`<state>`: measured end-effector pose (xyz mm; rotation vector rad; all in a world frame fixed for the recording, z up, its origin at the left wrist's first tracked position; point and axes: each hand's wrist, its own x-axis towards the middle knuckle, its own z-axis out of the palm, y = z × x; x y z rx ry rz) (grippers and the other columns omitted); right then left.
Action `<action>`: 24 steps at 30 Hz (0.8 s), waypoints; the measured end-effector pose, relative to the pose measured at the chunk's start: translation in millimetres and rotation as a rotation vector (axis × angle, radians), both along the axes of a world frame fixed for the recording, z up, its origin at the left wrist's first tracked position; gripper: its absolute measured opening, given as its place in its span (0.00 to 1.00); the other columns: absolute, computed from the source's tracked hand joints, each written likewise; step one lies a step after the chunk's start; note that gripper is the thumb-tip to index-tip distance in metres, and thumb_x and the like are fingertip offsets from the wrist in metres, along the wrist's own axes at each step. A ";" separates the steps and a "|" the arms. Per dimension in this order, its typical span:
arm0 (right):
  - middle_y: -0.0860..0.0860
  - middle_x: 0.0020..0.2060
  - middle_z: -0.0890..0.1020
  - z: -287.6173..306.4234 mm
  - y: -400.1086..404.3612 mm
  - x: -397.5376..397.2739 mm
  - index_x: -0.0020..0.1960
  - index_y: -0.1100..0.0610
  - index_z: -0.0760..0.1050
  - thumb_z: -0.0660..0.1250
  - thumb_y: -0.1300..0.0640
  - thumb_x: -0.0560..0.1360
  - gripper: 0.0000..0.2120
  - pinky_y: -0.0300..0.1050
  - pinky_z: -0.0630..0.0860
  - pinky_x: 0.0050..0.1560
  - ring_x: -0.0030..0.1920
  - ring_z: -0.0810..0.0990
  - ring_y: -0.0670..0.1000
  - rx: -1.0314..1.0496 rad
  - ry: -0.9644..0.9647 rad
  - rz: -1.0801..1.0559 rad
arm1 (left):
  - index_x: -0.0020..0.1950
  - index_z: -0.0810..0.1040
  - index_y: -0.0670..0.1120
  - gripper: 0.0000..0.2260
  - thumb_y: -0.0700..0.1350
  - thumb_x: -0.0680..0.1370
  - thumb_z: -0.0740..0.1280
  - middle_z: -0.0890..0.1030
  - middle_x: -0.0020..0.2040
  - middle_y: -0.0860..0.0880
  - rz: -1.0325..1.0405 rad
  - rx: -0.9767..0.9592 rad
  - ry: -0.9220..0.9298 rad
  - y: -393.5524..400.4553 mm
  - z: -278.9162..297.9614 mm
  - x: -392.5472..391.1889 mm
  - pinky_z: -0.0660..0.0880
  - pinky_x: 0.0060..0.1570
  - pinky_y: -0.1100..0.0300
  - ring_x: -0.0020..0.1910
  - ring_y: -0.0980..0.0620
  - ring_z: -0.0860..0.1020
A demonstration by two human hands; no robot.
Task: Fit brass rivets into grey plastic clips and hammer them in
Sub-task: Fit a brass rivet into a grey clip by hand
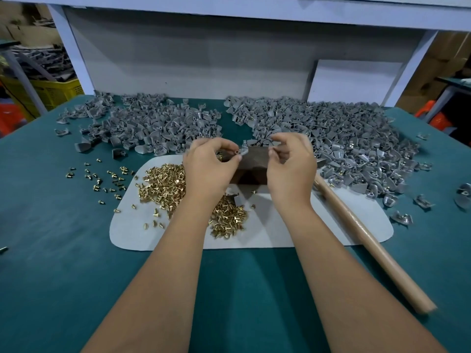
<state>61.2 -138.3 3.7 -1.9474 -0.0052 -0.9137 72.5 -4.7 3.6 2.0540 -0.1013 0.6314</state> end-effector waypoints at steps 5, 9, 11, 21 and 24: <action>0.44 0.52 0.73 -1.4 -5.2 4.3 0.53 0.59 0.81 0.69 0.68 0.73 0.11 0.30 0.75 0.52 0.45 0.81 0.40 0.105 0.051 0.024 | 0.44 0.83 0.54 0.08 0.44 0.69 0.77 0.69 0.41 0.68 0.007 -0.019 -0.021 -4.9 -3.0 -1.7 0.70 0.63 0.45 0.56 0.51 0.75; 0.48 0.56 0.75 -3.2 -5.3 4.8 0.48 0.58 0.83 0.70 0.66 0.73 0.07 0.32 0.75 0.53 0.46 0.81 0.42 0.082 0.079 0.029 | 0.46 0.84 0.52 0.07 0.44 0.70 0.76 0.74 0.37 0.67 -0.031 0.010 -0.025 -6.0 -4.5 0.1 0.69 0.63 0.45 0.57 0.53 0.74; 0.47 0.54 0.75 -3.2 -5.1 4.3 0.47 0.57 0.83 0.70 0.66 0.72 0.07 0.33 0.76 0.53 0.45 0.80 0.41 0.067 0.079 0.038 | 0.47 0.84 0.52 0.08 0.44 0.70 0.76 0.76 0.37 0.65 -0.046 -0.002 -0.012 -5.5 -5.0 1.3 0.69 0.63 0.46 0.56 0.52 0.76; 0.41 0.42 0.78 -2.3 -2.2 0.8 0.45 0.50 0.82 0.70 0.61 0.73 0.06 0.42 0.77 0.46 0.43 0.77 0.43 -0.041 0.101 0.026 | 0.52 0.84 0.53 0.09 0.45 0.72 0.74 0.83 0.52 0.50 -0.131 -0.059 0.130 1.2 -9.0 8.7 0.70 0.65 0.48 0.63 0.47 0.75; 0.44 0.43 0.81 -2.5 -0.7 2.1 0.46 0.50 0.81 0.69 0.61 0.73 0.06 0.46 0.78 0.48 0.44 0.79 0.45 -0.023 0.142 0.040 | 0.52 0.84 0.53 0.08 0.46 0.73 0.73 0.83 0.53 0.51 -0.155 -0.083 0.142 0.7 -9.0 7.7 0.71 0.65 0.48 0.63 0.47 0.74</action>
